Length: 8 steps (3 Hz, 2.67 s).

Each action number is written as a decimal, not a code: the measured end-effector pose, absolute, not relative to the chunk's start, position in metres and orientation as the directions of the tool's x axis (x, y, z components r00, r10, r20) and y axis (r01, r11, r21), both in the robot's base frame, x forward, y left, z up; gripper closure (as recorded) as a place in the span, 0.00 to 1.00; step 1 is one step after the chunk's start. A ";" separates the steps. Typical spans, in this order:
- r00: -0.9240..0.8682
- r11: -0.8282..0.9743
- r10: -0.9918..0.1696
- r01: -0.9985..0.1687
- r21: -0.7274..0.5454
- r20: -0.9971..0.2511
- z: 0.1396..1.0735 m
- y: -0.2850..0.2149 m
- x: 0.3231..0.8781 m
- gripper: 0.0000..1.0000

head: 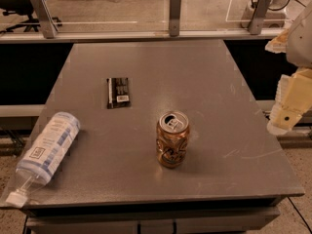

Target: Pick orange can

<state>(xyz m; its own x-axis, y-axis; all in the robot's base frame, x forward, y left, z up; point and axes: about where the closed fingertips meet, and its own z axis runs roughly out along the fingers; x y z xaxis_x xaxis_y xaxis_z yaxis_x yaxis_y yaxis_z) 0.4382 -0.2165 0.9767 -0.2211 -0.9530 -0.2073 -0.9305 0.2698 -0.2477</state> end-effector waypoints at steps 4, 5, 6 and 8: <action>0.194 -0.162 -0.956 -0.975 -0.153 -0.219 0.916 -0.062 0.429 0.00; 0.289 -0.273 -0.932 -0.957 -0.098 -0.218 0.892 -0.034 0.410 0.00; 0.286 -0.270 -0.933 -0.957 -0.104 -0.217 0.893 -0.034 0.411 0.18; 0.297 -0.276 -0.931 -0.953 -0.124 -0.213 0.906 -0.033 0.409 0.64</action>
Offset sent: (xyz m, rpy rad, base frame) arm 0.0098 0.1192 -0.0381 -0.0555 0.0674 0.3283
